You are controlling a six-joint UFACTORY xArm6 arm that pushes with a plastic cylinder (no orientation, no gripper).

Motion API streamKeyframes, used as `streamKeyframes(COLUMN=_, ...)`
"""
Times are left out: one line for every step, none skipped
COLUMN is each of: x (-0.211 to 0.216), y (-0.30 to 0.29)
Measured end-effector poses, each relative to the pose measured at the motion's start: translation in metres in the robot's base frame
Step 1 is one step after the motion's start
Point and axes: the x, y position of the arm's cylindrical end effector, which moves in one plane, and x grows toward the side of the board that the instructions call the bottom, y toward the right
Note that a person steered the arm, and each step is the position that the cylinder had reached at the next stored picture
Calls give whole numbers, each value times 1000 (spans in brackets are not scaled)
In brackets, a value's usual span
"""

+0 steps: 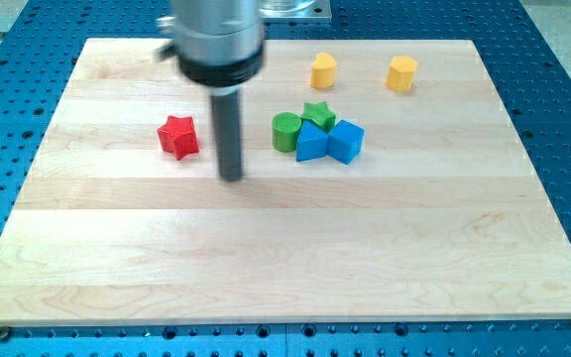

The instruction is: Push the red star vertically below the red circle

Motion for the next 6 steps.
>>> streamKeyframes(x=5, y=-65)
streamKeyframes(x=-28, y=-48)
streamKeyframes(x=-75, y=5)
streamKeyframes(x=-131, y=27)
streamKeyframes(x=-148, y=40)
streamKeyframes(x=-94, y=51)
